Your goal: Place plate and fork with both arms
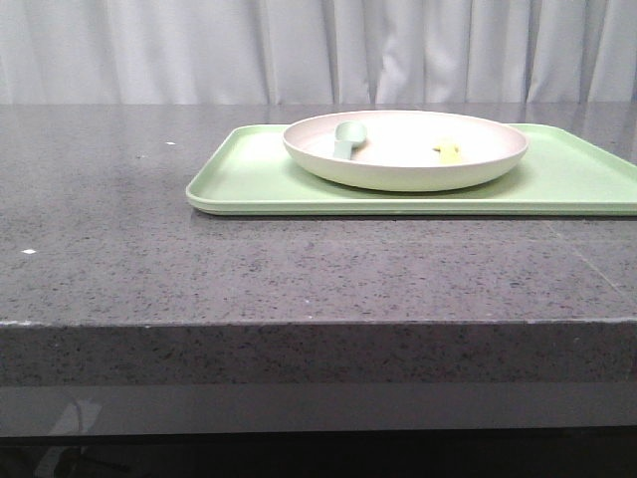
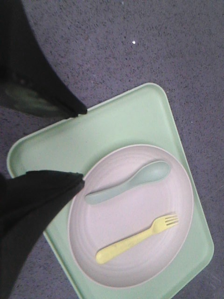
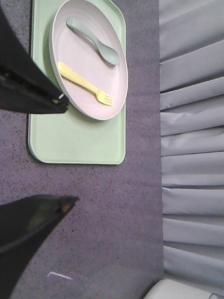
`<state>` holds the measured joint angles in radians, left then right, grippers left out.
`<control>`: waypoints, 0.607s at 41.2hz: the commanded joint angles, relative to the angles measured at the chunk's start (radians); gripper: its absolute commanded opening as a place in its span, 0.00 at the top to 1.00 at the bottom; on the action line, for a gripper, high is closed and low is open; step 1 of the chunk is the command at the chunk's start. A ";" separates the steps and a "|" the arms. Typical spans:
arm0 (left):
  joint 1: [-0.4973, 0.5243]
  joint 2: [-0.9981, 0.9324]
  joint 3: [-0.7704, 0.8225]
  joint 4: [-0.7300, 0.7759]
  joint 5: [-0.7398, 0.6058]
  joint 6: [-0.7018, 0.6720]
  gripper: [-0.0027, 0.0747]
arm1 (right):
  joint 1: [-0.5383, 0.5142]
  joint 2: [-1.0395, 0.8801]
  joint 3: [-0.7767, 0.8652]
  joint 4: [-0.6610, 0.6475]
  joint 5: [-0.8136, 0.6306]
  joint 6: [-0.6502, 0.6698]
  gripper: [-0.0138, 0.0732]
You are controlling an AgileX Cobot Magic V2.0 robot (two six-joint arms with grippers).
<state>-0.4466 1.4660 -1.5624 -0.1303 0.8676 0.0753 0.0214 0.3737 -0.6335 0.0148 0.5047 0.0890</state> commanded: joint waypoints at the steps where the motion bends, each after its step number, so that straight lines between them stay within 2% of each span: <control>1: 0.003 -0.141 0.085 -0.005 -0.086 0.016 0.60 | -0.006 0.015 -0.033 -0.007 -0.075 -0.009 0.36; 6: 0.003 -0.272 0.236 -0.005 -0.130 0.016 0.60 | -0.006 0.015 -0.033 -0.007 -0.075 -0.009 0.36; 15: 0.003 -0.472 0.464 -0.005 -0.128 0.016 0.60 | -0.006 0.015 -0.033 -0.007 -0.075 -0.009 0.36; 25: 0.003 -0.650 0.650 -0.013 -0.128 0.016 0.60 | -0.006 0.015 -0.033 -0.007 -0.075 -0.009 0.36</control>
<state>-0.4466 0.8760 -0.9383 -0.1303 0.8080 0.0903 0.0214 0.3737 -0.6335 0.0148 0.5047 0.0890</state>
